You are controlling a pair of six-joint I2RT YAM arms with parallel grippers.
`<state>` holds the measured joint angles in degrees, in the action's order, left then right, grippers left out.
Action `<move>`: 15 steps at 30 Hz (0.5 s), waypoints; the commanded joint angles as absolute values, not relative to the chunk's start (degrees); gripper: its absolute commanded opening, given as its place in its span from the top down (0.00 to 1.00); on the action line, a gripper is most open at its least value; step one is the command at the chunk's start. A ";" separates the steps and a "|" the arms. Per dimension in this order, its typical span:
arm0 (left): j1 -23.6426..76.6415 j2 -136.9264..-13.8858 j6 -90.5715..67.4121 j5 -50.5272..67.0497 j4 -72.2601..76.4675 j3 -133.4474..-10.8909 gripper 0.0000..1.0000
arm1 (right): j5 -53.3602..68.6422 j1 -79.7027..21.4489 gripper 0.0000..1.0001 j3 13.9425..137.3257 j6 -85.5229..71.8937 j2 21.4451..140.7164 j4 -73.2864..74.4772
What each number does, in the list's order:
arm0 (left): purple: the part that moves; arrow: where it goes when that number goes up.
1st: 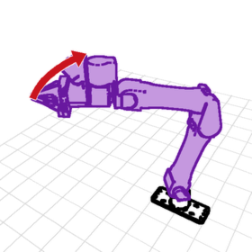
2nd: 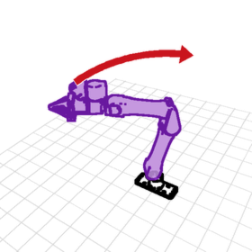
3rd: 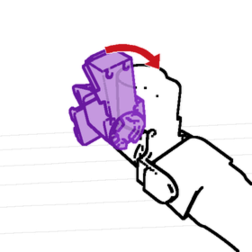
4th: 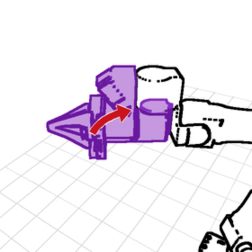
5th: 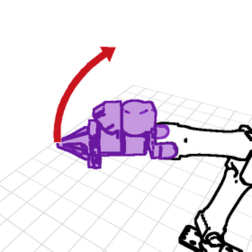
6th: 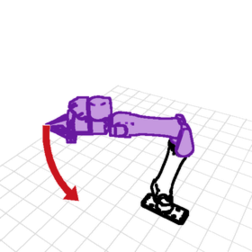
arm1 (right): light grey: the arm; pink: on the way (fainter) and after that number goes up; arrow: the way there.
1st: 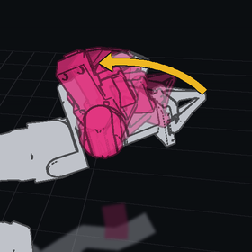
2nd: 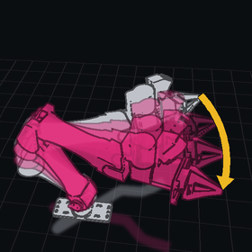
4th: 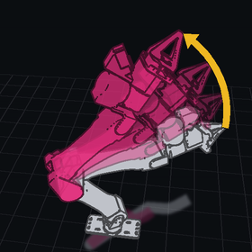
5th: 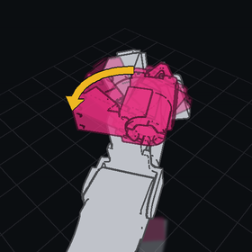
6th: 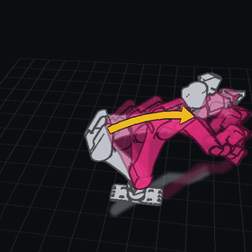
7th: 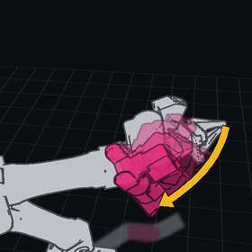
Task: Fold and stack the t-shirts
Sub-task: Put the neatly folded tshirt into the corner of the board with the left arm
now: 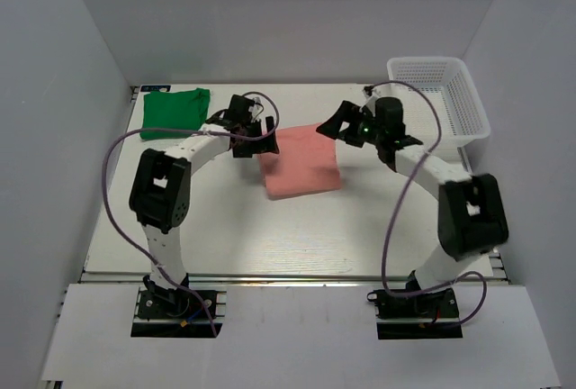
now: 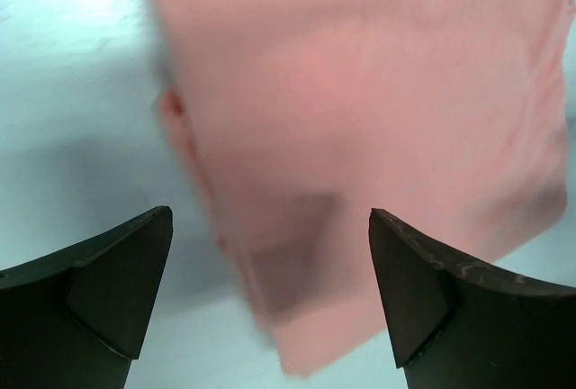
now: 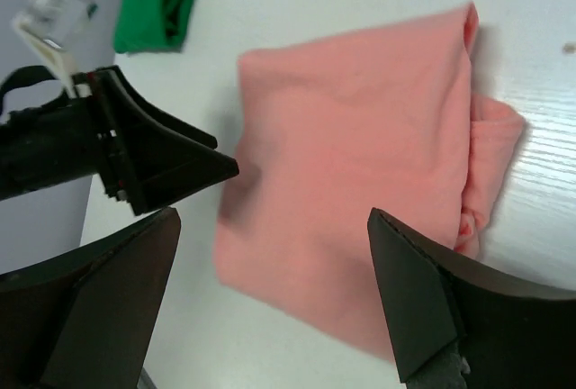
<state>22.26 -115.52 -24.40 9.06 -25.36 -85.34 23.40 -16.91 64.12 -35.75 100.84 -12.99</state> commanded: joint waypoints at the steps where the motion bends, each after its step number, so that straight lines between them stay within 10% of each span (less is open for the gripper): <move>1: 23.20 -102.59 -24.34 3.27 -28.21 -80.44 0.00 | 19.79 -17.14 0.10 57.85 -29.98 89.14 -12.75; 15: 24.26 -90.26 -25.31 9.30 -11.53 -57.05 0.00 | 3.52 -16.70 0.10 33.94 -27.16 52.83 -0.09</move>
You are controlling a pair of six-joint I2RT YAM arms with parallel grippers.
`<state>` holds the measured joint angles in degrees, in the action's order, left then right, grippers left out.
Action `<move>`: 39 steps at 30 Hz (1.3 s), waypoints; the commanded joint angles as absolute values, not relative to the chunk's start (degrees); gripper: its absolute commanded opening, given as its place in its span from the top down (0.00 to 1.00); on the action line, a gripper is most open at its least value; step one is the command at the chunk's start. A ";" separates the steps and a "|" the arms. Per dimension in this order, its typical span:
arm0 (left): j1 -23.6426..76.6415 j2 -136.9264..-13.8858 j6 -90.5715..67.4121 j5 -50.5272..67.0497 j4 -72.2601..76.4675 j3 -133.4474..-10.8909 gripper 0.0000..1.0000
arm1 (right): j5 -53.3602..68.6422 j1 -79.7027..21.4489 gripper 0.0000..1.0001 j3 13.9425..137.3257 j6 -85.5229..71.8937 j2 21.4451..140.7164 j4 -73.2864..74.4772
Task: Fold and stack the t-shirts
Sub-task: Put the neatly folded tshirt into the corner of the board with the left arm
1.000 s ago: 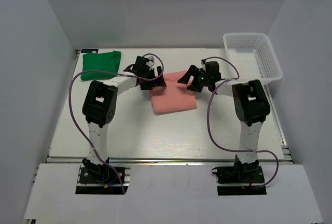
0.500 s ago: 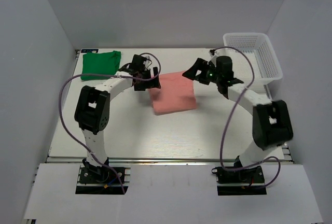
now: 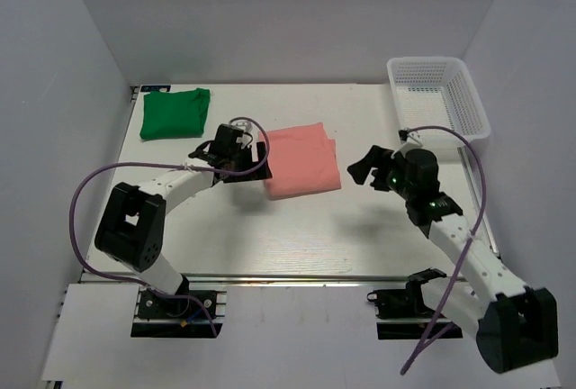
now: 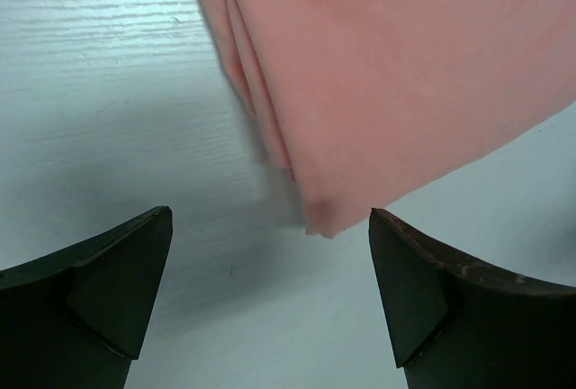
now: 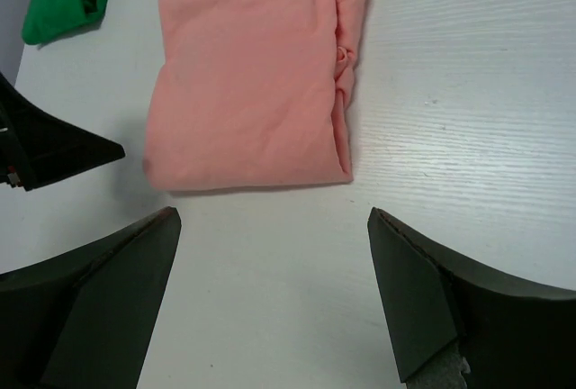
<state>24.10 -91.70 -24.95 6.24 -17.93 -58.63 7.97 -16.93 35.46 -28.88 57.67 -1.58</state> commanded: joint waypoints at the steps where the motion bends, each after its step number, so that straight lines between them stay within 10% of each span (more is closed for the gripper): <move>1: 24.26 -90.79 -25.31 10.19 -8.38 -56.34 0.00 | 3.34 -16.61 0.10 33.49 -26.90 49.69 1.57; 16: 24.35 -108.71 -28.12 10.18 -2.91 -62.84 0.02 | 0.26 -16.61 0.10 32.78 -24.35 40.17 9.32; 28: 26.63 -112.76 -21.19 13.19 3.88 -63.18 0.62 | -3.78 -16.61 0.10 32.34 -24.35 36.65 10.63; 29: 26.63 -113.89 -20.49 13.18 2.91 -64.32 0.70 | -4.04 -16.79 0.10 32.43 -24.17 36.22 10.81; 30: 26.63 -114.52 -20.48 11.44 0.12 -67.03 1.00 | -4.57 -16.70 0.10 32.34 -24.00 35.95 10.90; 39: 25.50 -109.00 -6.69 -3.08 -7.12 -73.39 1.00 | -10.80 -16.79 0.10 31.82 -23.20 32.35 13.97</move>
